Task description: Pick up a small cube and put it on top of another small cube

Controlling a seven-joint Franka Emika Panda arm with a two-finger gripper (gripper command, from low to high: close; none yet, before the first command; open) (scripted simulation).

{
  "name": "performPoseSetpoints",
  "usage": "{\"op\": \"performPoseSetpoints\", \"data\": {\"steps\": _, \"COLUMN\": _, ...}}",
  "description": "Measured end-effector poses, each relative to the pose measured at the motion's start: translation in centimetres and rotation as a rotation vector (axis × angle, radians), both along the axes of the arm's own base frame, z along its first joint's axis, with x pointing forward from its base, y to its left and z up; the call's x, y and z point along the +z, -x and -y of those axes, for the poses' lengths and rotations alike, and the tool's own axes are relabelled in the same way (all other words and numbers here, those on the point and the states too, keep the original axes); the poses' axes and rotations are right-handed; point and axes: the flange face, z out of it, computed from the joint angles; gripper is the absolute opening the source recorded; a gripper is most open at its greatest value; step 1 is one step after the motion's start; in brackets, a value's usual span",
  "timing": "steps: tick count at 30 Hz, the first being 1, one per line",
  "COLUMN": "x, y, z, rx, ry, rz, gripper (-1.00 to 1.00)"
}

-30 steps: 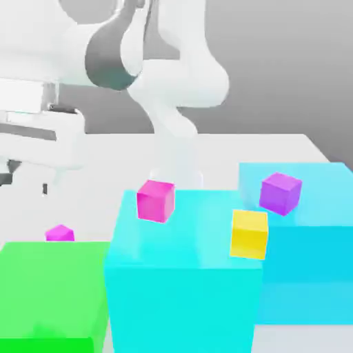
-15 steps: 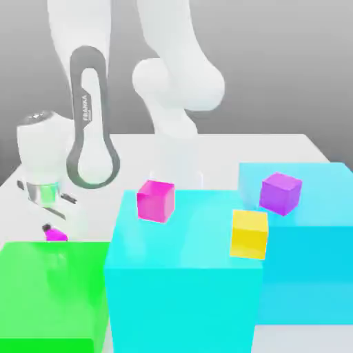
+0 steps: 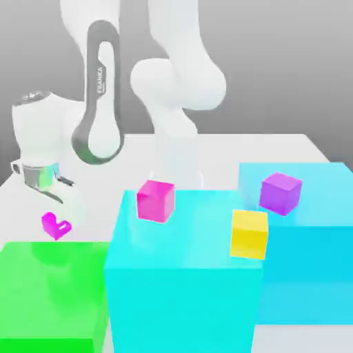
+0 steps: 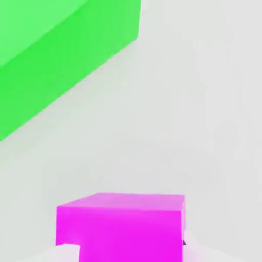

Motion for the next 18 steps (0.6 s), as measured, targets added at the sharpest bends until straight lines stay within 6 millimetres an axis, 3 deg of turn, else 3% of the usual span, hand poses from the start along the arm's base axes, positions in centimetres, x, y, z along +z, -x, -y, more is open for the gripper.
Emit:
{"op": "performPoseSetpoints", "data": {"steps": 2, "x": 2.0, "y": -2.4, "z": 0.9, "rx": 0.034, "ry": 0.013, "rz": 0.012, "gripper": -1.00}}
{"op": "performPoseSetpoints", "data": {"steps": 5, "x": 5.8, "y": -11.3, "z": -3.3, "rx": 0.257, "ry": 0.024, "rz": 0.027, "gripper": -1.00}}
{"op": "performPoseSetpoints", "data": {"steps": 9, "x": 11.6, "y": -19.2, "z": -8.5, "rx": 0.438, "ry": 0.039, "rz": 0.043, "gripper": -1.00}}
{"op": "performPoseSetpoints", "data": {"steps": 14, "x": 18.2, "y": -25.4, "z": -19.4, "rx": 0.663, "ry": 0.026, "rz": 0.037, "gripper": -1.00}}
{"op": "performPoseSetpoints", "data": {"steps": 18, "x": 23.0, "y": -27.1, "z": -29.2, "rx": 0.838, "ry": 0.017, "rz": 0.025, "gripper": -1.00}}
